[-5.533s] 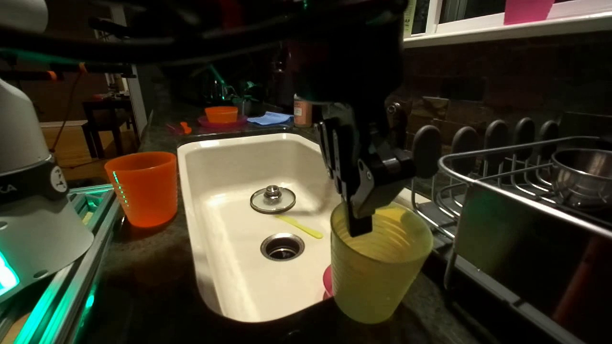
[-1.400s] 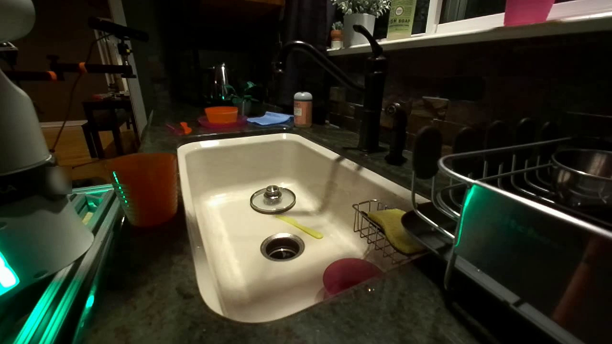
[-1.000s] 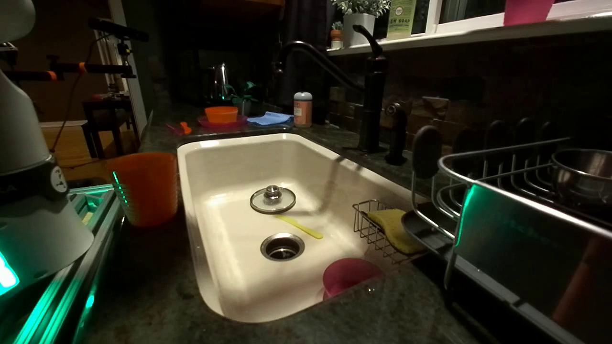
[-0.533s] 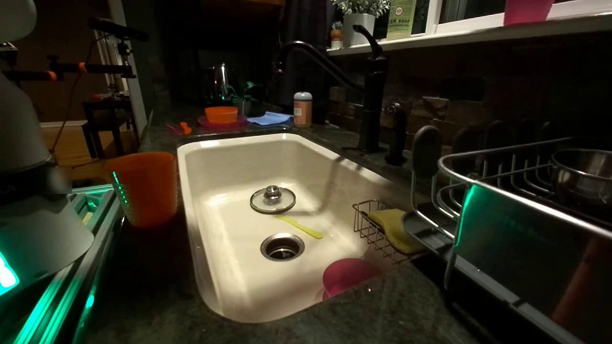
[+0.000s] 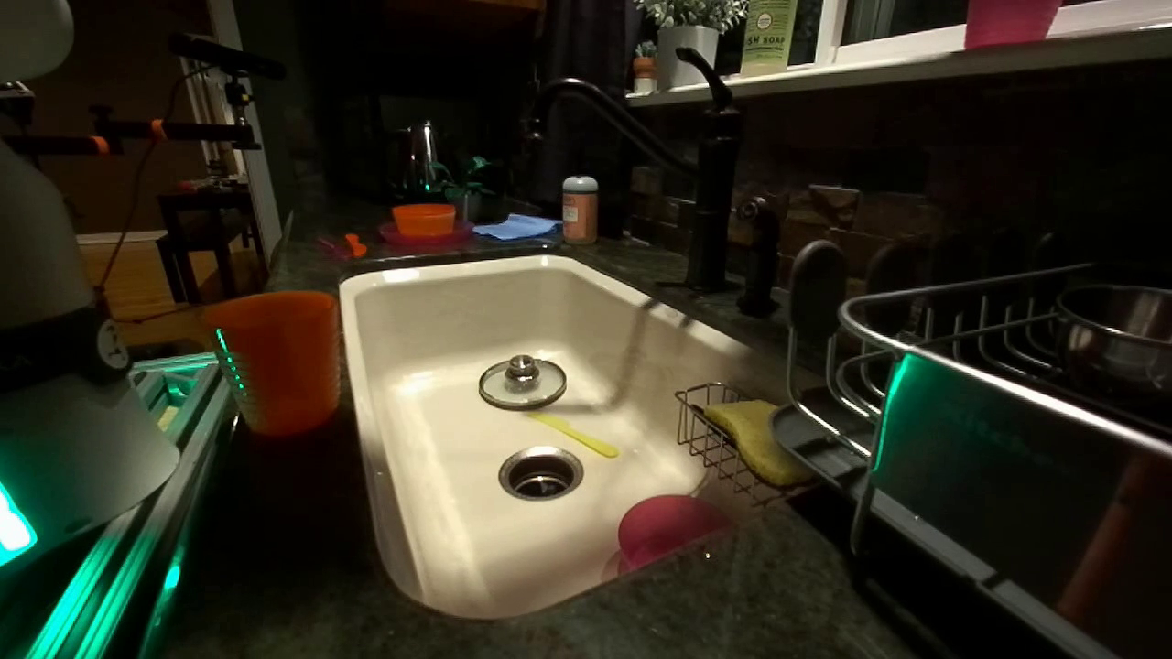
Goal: Pick up the orange and yellow cup and stack them in the red cup on the shelf
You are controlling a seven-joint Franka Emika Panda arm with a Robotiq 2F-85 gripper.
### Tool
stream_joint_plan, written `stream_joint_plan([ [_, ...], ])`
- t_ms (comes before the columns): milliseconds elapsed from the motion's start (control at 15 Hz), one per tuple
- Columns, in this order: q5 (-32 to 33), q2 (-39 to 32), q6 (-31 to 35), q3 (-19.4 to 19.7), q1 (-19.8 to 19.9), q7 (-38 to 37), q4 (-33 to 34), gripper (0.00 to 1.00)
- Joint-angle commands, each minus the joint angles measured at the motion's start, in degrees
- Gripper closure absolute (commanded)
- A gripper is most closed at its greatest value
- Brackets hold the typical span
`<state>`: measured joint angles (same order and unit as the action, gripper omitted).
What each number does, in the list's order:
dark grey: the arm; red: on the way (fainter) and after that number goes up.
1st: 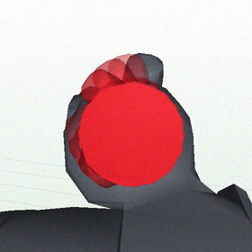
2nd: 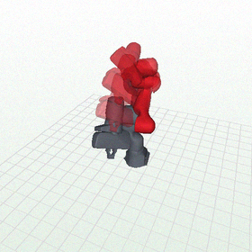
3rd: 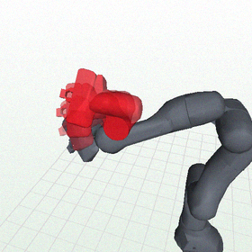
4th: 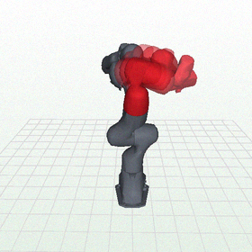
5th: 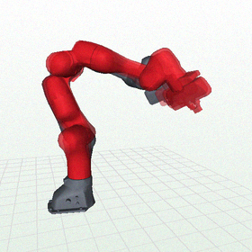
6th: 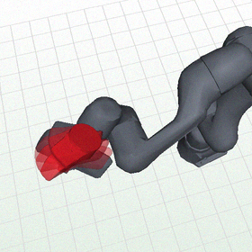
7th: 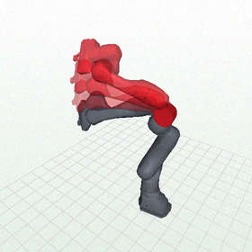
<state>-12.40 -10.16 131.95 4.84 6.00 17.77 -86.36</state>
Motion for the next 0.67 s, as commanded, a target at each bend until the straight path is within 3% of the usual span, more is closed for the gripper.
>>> stream_joint_plan([
  [0, 0.36, -1.98, -4.19, -0.72, 1.14, 0.09, 3.33, 0.99],
  [600, 1.17, -4.54, -6.69, -0.96, 1.74, 0.48, 6.31, 0.96],
])
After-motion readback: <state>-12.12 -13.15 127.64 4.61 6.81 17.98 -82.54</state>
